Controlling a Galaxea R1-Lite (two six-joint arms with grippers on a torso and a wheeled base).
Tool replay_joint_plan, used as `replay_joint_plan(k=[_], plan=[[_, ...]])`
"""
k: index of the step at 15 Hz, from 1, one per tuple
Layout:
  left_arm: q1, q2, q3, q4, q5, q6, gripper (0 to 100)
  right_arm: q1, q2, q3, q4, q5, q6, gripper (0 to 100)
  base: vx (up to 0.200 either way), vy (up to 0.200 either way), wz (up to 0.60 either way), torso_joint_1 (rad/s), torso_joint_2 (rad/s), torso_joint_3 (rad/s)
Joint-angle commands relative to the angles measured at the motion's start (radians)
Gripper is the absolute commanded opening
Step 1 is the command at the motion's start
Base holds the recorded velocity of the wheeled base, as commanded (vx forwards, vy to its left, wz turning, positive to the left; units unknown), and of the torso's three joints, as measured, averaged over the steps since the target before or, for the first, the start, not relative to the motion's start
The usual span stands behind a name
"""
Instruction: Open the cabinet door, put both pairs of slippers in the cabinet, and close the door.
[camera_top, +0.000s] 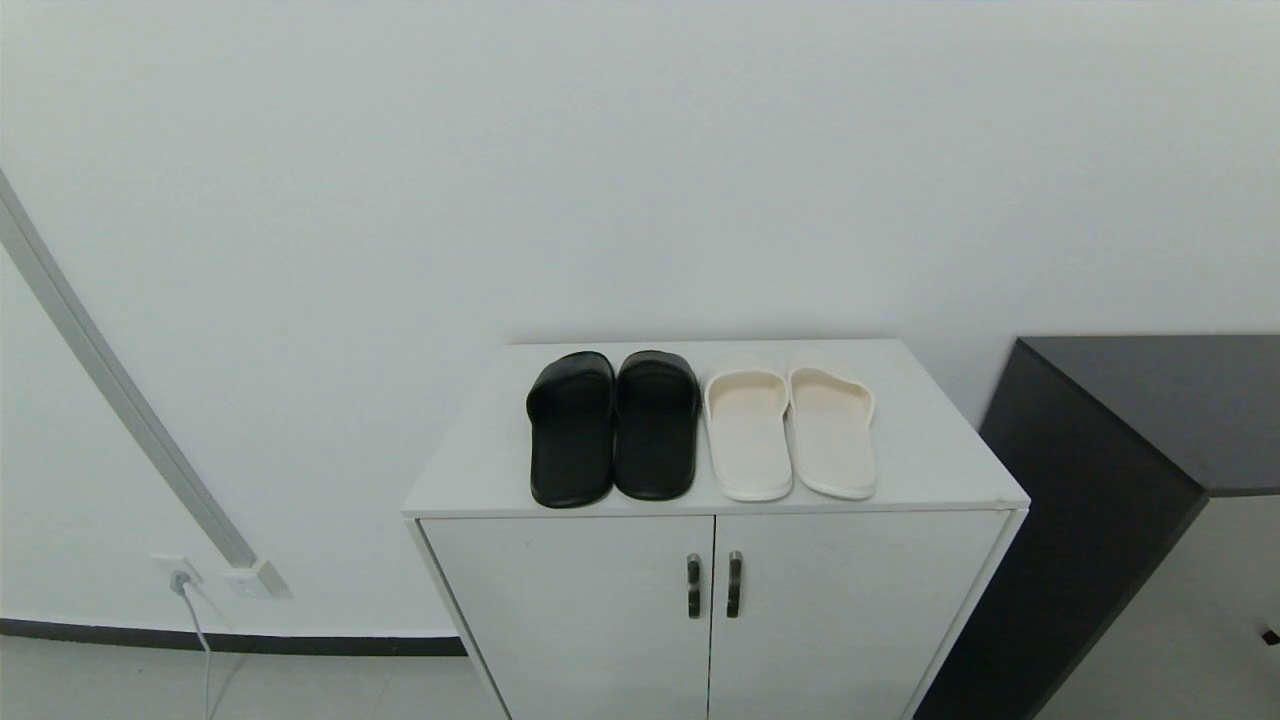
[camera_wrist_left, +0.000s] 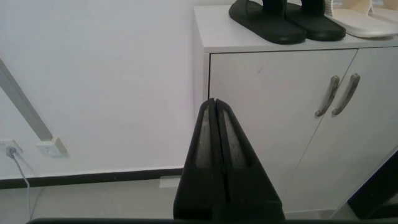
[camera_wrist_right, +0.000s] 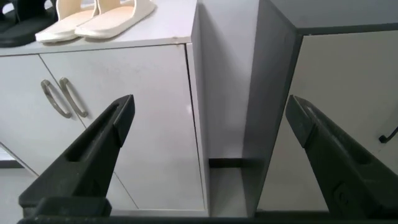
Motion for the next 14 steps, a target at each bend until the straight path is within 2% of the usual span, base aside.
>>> replay_joint_plan(k=[1, 3, 4, 6, 8, 11, 14], plan=[[0.0, 0.001, 0.0, 0.0, 0.0, 0.0, 0, 0.0, 0.001, -0.003, -0.003, -0.004, 0.001, 100, 0.0, 0.0, 0.0, 0.0, 0.0, 0.0], [0.0, 0.001, 0.0, 0.0, 0.0, 0.0, 0, -0.003, 0.122, -0.241, -0.006, -0.042, 0.041, 100, 0.0, 0.0, 0.0, 0.0, 0.0, 0.0], [0.0, 0.001, 0.0, 0.0, 0.0, 0.0, 0, 0.009, 0.205, -0.301, 0.009, -0.042, 0.024, 100, 0.0, 0.0, 0.0, 0.0, 0.0, 0.0], [0.0, 0.001, 0.0, 0.0, 0.0, 0.0, 0, 0.026, 0.308, -0.255, 0.009, 0.008, -0.035, 100, 0.0, 0.0, 0.0, 0.0, 0.0, 0.0], [0.0, 0.001, 0.0, 0.0, 0.0, 0.0, 0, 0.031, 0.441, -0.247, -0.023, 0.057, -0.032, 100, 0.0, 0.0, 0.0, 0.0, 0.0, 0.0], [0.0, 0.001, 0.0, 0.0, 0.0, 0.0, 0, 0.075, 0.648, -0.265, -0.19, 0.114, -0.023, 100, 0.0, 0.0, 0.0, 0.0, 0.0, 0.0], [0.0, 0.001, 0.0, 0.0, 0.001, -0.002, 0, 0.212, 0.912, -0.311, -0.39, 0.106, 0.054, 100, 0.0, 0.0, 0.0, 0.0, 0.0, 0.0]])
